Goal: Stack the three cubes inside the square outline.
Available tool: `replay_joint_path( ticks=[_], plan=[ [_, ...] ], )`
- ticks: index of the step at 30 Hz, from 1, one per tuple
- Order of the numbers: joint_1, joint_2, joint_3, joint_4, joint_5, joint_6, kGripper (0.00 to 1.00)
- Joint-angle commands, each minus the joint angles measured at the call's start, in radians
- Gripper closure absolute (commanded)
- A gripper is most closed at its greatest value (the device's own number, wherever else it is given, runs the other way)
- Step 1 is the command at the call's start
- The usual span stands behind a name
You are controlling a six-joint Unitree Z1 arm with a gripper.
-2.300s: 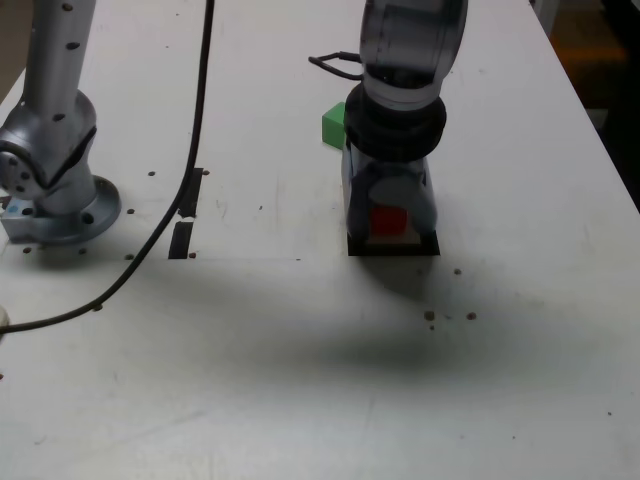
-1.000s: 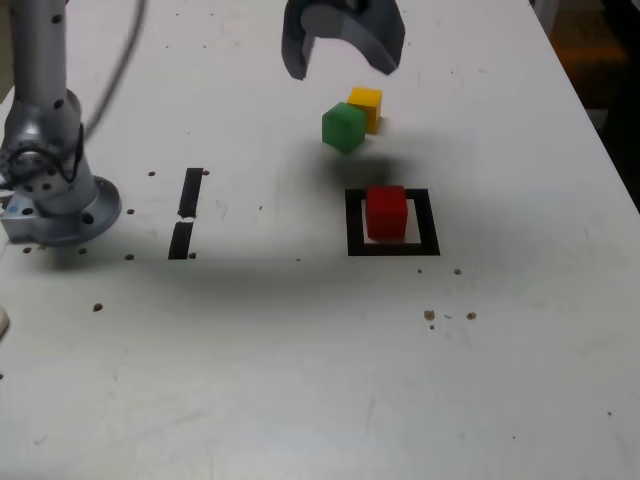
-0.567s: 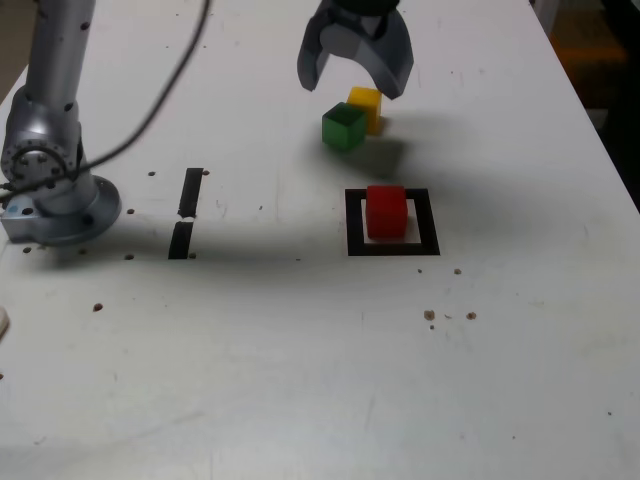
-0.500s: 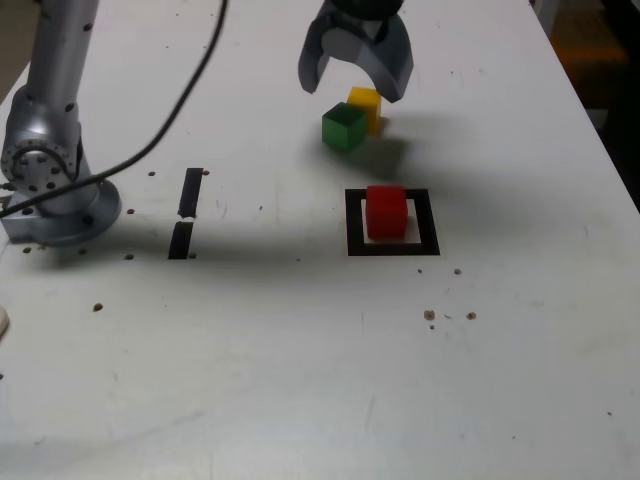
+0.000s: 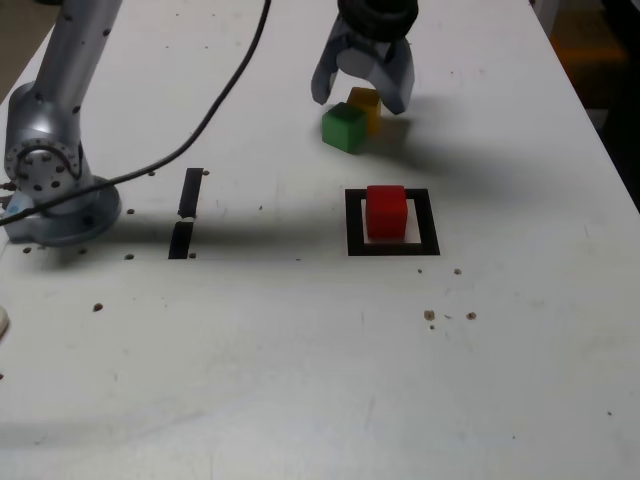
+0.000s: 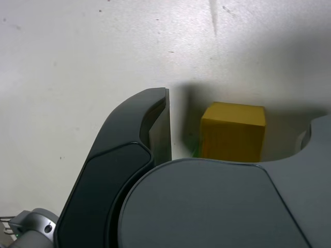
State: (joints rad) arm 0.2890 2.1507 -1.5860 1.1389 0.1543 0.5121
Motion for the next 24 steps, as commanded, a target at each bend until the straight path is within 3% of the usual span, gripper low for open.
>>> replay_joint_path(
  ticks=[1, 6, 9, 10, 14, 19, 24],
  plan=[
    [0.002, 0.009, -0.002, -0.010, -0.002, 0.006, 0.11],
    [0.006, 0.017, 0.005, -0.032, -0.006, 0.013, 0.20],
    [0.009, 0.016, 0.008, -0.041, -0.017, 0.014, 0.33],
    [0.012, 0.015, 0.010, -0.047, -0.027, 0.015, 0.42],
    [0.025, 0.007, 0.022, -0.065, -0.075, 0.042, 0.60],
    [0.042, 0.000, 0.040, -0.087, -0.135, 0.094, 0.68],
    [0.047, -0.002, 0.047, -0.101, -0.157, 0.112, 0.80]
  ],
)
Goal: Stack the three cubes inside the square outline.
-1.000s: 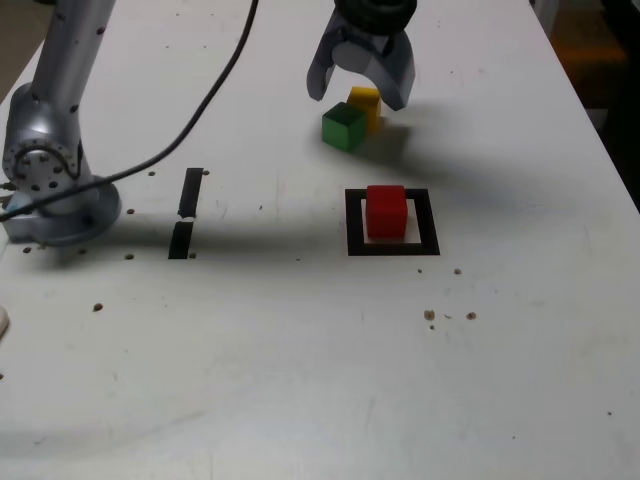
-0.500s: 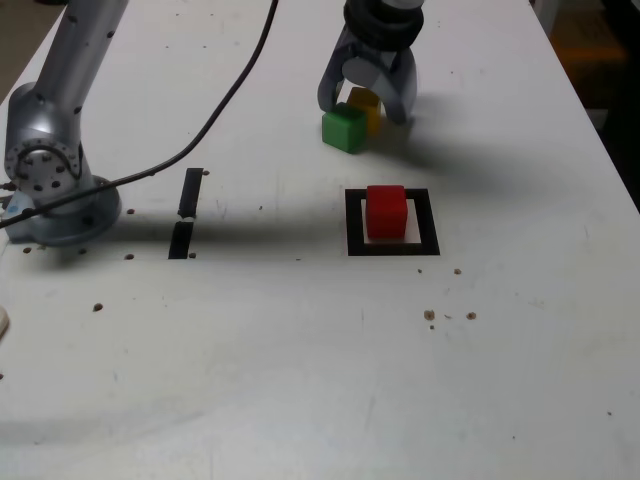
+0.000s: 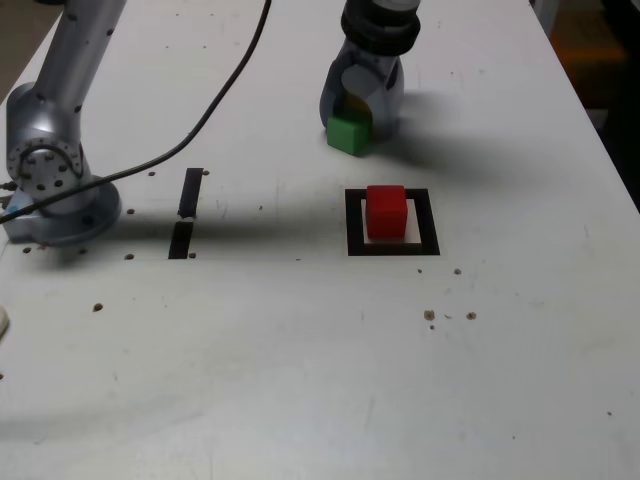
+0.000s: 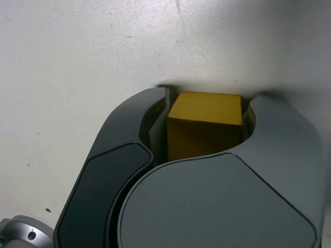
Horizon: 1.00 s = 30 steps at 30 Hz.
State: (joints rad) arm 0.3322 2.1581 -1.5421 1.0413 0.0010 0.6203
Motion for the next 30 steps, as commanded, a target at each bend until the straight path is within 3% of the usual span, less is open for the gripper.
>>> replay_joint_path(
  ticks=[1, 5, 16, 19, 24, 30],
  plan=[
    [0.004, -0.010, 0.003, -0.005, -0.005, 0.006, 0.82],
    [0.005, -0.033, 0.006, -0.018, 0.000, 0.007, 0.88],
    [-0.012, -0.164, 0.012, -0.007, 0.019, -0.016, 0.91],
    [-0.035, -0.213, 0.000, 0.037, 0.030, -0.035, 0.92],
    [-0.126, -0.292, -0.043, 0.192, 0.035, -0.118, 0.94],
    [-0.286, -0.309, -0.077, 0.320, 0.043, -0.375, 0.94]
  ],
)
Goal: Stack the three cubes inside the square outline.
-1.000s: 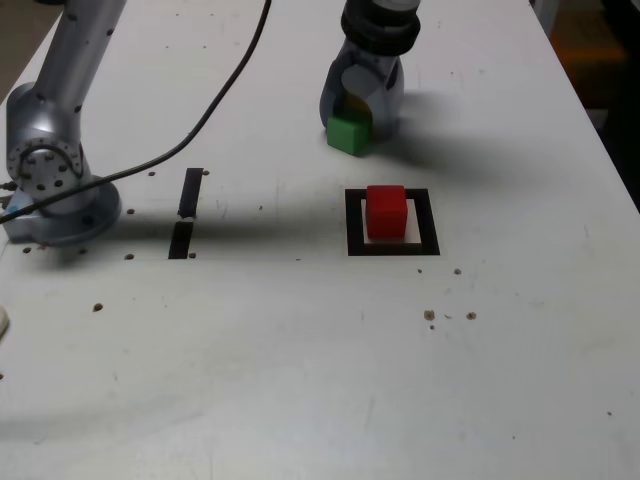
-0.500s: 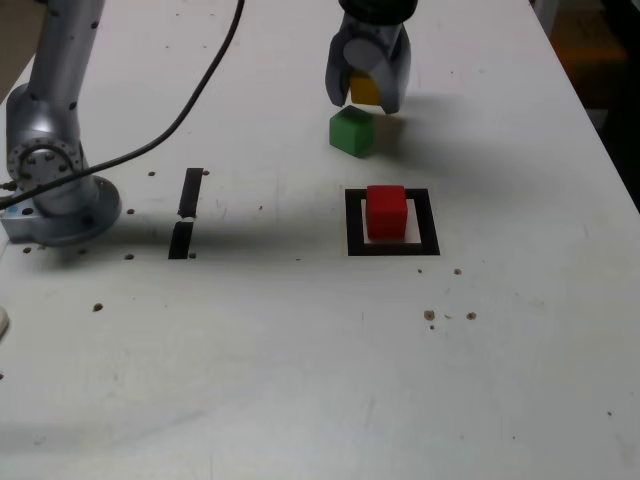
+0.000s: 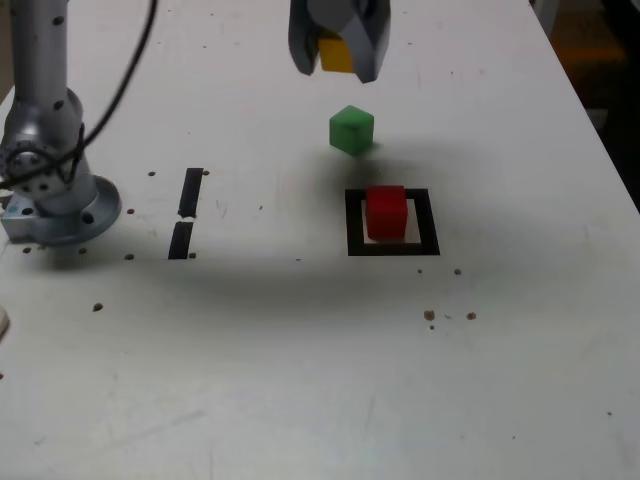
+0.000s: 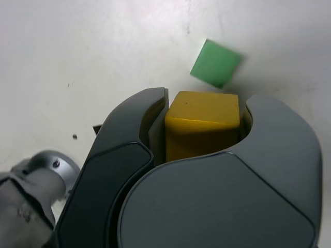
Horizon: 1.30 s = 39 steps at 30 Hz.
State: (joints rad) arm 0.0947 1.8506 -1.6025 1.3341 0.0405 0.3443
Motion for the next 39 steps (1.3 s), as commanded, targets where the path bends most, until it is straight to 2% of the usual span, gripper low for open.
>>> replay_joint_path(
  ticks=[1, 5, 7, 12, 17, 24, 33, 39],
  plan=[
    [-0.081, 0.001, -0.025, 0.048, 0.005, -0.154, 0.94],
    [-0.212, 0.009, -0.086, 0.135, 0.008, -0.357, 0.94],
    [-0.261, 0.026, -0.114, 0.162, -0.009, -0.431, 0.94],
    [-0.330, 0.078, -0.134, 0.158, -0.070, -0.554, 0.94],
    [-0.384, 0.120, -0.160, 0.143, -0.069, -0.682, 0.94],
    [-0.376, 0.150, -0.108, 0.085, -0.096, -0.694, 0.94],
    [-0.345, 0.167, -0.072, 0.022, -0.101, -0.654, 0.94],
    [-0.332, 0.193, -0.061, -0.013, -0.121, -0.629, 0.94]
  ],
)
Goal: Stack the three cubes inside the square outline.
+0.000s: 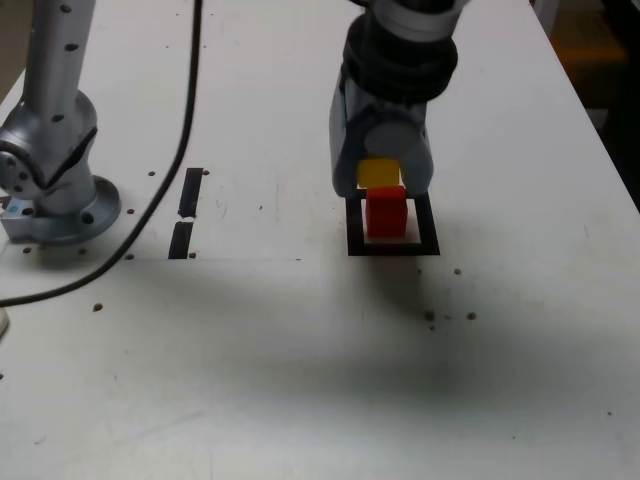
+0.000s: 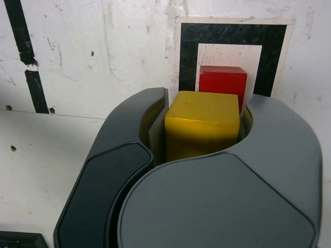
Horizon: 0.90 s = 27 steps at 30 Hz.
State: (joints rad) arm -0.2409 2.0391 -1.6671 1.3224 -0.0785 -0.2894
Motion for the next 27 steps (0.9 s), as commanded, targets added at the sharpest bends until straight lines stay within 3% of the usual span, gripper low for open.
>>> replay_joint_path(
  ticks=[1, 11, 27],
  plan=[
    [0.005, 0.007, 0.004, -0.004, -0.004, 0.008, 0.94],
    [0.037, -0.003, 0.084, -0.092, -0.033, 0.057, 0.94],
    [0.037, 0.019, 0.071, -0.112, -0.033, 0.072, 0.92]
  ],
)
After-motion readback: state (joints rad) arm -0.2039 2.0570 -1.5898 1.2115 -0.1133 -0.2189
